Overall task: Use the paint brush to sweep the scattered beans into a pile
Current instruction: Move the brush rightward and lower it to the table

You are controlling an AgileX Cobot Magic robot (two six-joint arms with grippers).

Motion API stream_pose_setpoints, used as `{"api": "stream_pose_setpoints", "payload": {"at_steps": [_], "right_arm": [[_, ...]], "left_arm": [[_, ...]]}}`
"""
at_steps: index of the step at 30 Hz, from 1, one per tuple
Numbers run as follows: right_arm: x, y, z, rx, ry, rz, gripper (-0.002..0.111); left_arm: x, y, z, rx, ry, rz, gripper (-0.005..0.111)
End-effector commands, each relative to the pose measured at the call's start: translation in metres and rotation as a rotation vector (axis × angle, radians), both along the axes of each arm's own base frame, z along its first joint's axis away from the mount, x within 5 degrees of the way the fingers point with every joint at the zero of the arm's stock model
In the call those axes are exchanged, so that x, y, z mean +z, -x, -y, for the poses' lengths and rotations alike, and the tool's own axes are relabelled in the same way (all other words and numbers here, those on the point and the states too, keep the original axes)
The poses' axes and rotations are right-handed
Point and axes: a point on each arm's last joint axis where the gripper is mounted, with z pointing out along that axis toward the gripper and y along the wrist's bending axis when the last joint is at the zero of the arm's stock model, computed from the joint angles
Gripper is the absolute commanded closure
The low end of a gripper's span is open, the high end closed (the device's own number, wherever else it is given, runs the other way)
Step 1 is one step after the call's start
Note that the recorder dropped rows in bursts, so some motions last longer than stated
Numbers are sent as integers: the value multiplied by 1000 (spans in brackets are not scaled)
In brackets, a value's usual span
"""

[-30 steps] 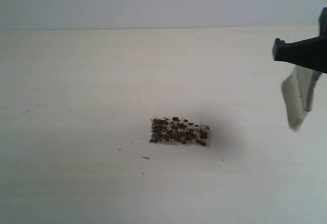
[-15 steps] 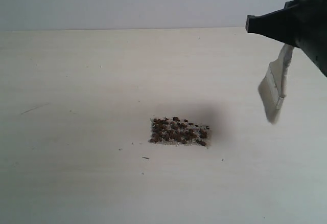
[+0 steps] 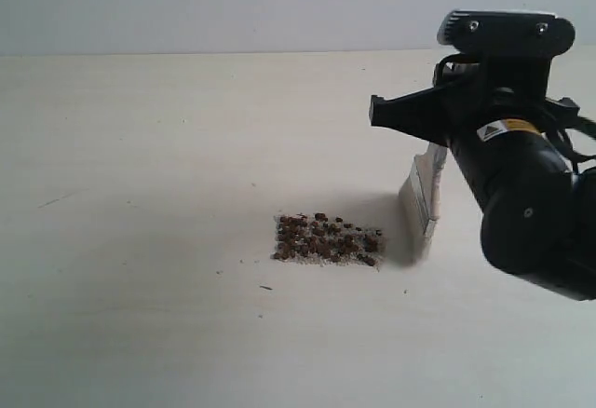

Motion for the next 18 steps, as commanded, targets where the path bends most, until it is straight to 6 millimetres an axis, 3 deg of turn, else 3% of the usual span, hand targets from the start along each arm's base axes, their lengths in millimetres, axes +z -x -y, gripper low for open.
{"api": "stream_pose_setpoints", "payload": {"at_steps": [1, 4, 7, 13, 15, 18], "right_arm": [[-3, -1, -1, -36, 21, 78, 108], [18, 2, 9, -102, 141, 136, 108], [48, 0, 15, -46, 219, 110, 108], [107, -12, 48, 165, 128, -66, 108], [118, -15, 63, 222, 91, -105, 108], [118, -20, 77, 332, -7, -167, 108]], "left_arm": [[0, 0, 0, 4, 5, 2, 107], [0, 0, 0, 4, 5, 2, 107], [0, 0, 0, 4, 5, 2, 107], [0, 0, 0, 4, 5, 2, 107], [0, 0, 0, 4, 5, 2, 107], [0, 0, 0, 4, 5, 2, 107]]}}
